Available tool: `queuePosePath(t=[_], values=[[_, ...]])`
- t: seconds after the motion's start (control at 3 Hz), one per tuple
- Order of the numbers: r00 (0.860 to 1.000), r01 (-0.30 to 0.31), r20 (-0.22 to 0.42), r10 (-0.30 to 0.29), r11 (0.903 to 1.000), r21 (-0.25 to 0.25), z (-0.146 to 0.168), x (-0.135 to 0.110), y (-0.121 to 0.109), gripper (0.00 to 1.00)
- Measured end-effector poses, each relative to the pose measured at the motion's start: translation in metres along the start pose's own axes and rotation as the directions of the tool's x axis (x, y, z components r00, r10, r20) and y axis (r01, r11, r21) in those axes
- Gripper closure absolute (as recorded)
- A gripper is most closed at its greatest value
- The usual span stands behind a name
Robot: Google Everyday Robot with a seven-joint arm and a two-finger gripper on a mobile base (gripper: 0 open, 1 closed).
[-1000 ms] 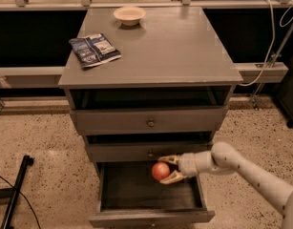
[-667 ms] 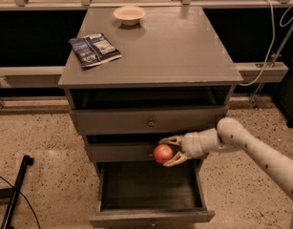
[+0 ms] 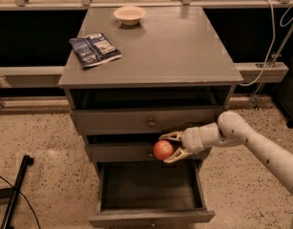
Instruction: Pick apple from bottom drawer and place on counter
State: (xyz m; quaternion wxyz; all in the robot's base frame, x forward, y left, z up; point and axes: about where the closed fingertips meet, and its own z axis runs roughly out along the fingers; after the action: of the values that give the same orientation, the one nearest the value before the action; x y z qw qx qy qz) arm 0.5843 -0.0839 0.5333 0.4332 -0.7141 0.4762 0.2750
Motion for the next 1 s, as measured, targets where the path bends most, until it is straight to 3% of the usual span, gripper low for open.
queuePosePath(t=[0.33,0.67,1.0], values=[[0.998,0.061,0.019,-0.06,0.9979,-0.022,-0.001,-0.019,-0.008,1.0],[0.959,0.282,0.063,-0.277,0.9566,-0.075,-0.013,-0.104,-0.017,1.0],[0.88,0.473,0.116,-0.461,0.8748,-0.105,-0.027,-0.19,-0.013,1.0]])
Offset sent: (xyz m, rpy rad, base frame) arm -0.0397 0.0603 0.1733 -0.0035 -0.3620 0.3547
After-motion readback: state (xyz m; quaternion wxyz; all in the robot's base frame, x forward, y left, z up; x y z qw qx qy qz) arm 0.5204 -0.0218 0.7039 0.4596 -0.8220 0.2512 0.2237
